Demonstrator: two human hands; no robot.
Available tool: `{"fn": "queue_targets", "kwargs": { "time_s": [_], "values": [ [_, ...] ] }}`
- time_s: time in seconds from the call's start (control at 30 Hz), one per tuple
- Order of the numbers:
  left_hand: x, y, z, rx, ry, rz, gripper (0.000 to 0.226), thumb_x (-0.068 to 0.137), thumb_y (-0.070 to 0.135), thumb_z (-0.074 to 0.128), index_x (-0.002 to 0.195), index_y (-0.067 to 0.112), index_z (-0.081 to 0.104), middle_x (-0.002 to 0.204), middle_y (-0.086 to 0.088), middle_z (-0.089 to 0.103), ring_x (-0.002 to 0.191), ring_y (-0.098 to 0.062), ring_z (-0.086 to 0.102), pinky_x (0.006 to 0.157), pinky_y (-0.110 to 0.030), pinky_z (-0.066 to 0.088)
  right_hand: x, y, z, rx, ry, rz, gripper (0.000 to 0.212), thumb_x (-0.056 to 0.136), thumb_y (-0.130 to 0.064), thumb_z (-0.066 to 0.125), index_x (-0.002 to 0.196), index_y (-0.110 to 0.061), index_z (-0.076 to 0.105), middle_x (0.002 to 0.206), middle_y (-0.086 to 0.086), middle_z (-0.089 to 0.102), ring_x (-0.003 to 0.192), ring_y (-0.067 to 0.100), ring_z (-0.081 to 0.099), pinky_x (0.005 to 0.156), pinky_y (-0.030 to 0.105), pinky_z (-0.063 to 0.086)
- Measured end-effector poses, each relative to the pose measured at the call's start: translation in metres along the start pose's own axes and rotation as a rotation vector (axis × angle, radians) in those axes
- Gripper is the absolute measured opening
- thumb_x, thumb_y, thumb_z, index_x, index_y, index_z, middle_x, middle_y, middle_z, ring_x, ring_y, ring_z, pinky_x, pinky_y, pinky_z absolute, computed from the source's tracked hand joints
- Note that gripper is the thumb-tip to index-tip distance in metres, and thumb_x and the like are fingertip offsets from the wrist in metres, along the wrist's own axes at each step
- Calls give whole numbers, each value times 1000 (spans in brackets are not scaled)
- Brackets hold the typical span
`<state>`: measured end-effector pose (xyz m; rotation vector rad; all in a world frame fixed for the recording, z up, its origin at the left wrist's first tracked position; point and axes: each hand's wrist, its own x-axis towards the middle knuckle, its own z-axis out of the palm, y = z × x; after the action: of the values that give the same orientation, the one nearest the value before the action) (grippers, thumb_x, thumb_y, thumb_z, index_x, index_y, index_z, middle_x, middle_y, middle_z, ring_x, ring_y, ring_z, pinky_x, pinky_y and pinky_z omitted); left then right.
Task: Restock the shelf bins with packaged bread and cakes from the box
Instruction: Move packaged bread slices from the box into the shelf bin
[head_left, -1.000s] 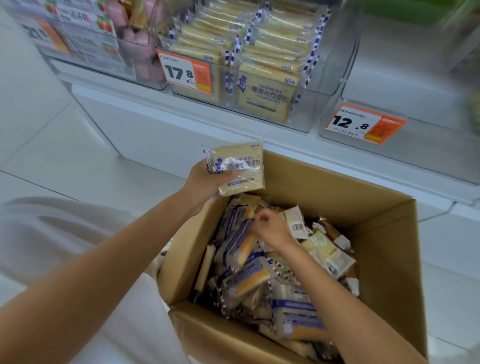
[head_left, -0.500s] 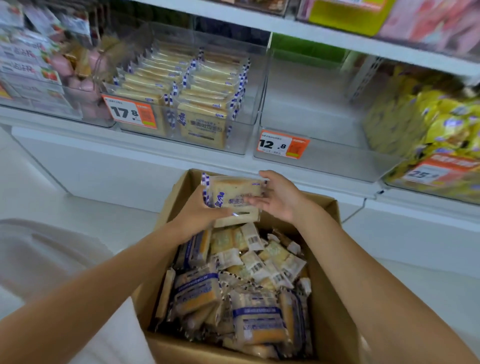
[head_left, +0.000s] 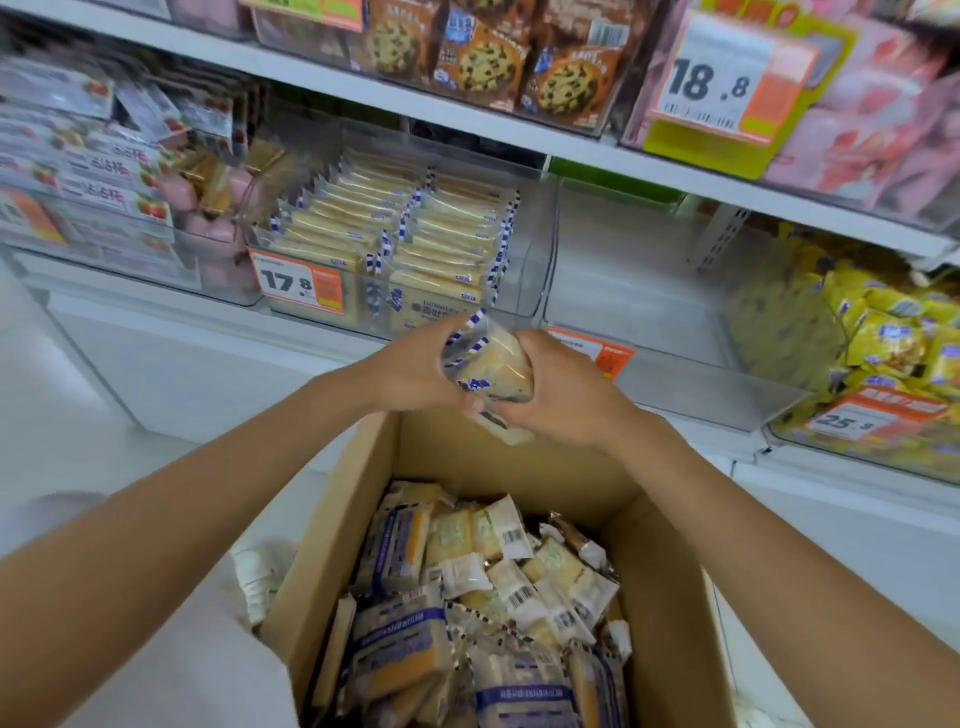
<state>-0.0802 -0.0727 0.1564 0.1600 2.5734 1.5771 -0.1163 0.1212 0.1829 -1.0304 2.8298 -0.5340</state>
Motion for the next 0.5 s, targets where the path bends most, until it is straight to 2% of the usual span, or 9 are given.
{"fn": "queue_targets", "kwargs": {
  "time_s": [0.07,0.13,0.2,0.27,0.33,0.37,0.43,0.5],
  "values": [
    [11,7,-31,157,75,69,90,70,17,88,144,27,37,138,8,46,122,-9,48,92,-23,48,8,-5,-18,-44,149,17,51,77,-51,74,107,-24,43,99,-4,51,80,15,52,64,32,41],
    [24,10,-61,206,134,93,91,74,11,83,148,29,33,146,5,39,127,-13,43,84,-23,46,19,-7,-33,-20,274,82,49,77,-48,74,104,-25,40,95,-5,52,77,16,55,63,33,43],
    [39,7,-84,266,212,90,78,82,6,74,148,24,36,149,1,39,132,-18,43,84,-24,42,33,-10,-46,-5,364,127,46,79,-48,72,104,-26,40,90,-4,57,76,18,58,62,36,49],
    [58,-1,-98,406,266,90,60,90,8,64,145,22,43,148,-2,43,129,-21,48,90,-28,42,46,-16,-52,21,419,135,47,80,-46,70,110,-30,37,90,-4,62,76,20,61,61,38,51],
    [79,-6,-104,581,241,110,51,95,17,58,144,24,46,151,-2,42,132,-23,45,103,-34,40,61,-22,-53,54,454,154,54,81,-43,70,120,-33,35,94,-6,65,77,20,63,63,41,54],
    [89,-8,-105,676,209,121,51,96,23,55,146,24,44,154,-2,39,139,-23,39,110,-37,34,69,-25,-52,47,474,166,55,81,-41,69,122,-31,35,93,-6,65,77,21,64,63,42,55],
    [104,-11,-104,862,130,110,55,100,38,47,152,24,33,161,-1,26,148,-21,22,119,-43,19,84,-28,-48,-65,494,204,53,81,-38,68,121,-27,35,88,-2,63,74,25,62,60,41,53],
    [112,-17,-104,993,54,62,59,102,49,34,155,24,25,163,1,19,151,-19,12,120,-49,12,98,-26,-42,-187,443,314,47,82,-36,66,113,-22,34,84,0,57,74,27,59,58,36,47]
  ]
}}
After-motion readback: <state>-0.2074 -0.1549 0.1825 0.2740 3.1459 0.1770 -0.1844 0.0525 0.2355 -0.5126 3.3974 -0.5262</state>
